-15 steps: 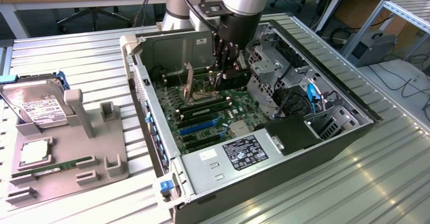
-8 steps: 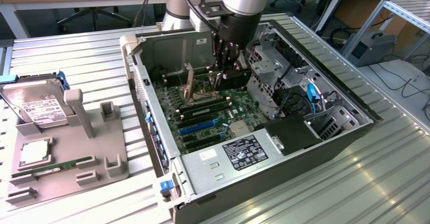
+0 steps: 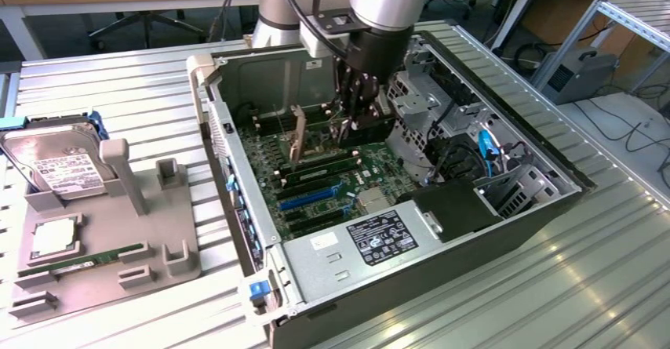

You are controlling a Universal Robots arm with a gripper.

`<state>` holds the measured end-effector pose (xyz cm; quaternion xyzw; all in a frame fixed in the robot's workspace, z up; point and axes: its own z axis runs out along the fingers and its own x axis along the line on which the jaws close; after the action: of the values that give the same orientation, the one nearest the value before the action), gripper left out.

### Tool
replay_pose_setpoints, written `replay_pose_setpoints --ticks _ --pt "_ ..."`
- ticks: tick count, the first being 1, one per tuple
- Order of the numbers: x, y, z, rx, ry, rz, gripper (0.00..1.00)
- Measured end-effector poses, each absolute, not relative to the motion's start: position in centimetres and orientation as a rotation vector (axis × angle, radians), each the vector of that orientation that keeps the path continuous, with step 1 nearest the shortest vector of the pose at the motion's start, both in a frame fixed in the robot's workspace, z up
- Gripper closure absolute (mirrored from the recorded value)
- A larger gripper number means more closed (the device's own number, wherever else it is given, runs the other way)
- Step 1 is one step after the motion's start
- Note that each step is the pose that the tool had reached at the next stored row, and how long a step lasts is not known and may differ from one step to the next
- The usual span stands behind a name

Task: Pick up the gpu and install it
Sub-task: 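Insert the gpu into the slot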

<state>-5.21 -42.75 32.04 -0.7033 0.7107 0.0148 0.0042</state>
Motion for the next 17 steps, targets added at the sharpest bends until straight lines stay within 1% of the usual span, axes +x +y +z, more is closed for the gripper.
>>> replay_pose_setpoints --ticks 17 --pt "-5.4 -44.1 32.0 -2.204 2.227 0.046 0.73"
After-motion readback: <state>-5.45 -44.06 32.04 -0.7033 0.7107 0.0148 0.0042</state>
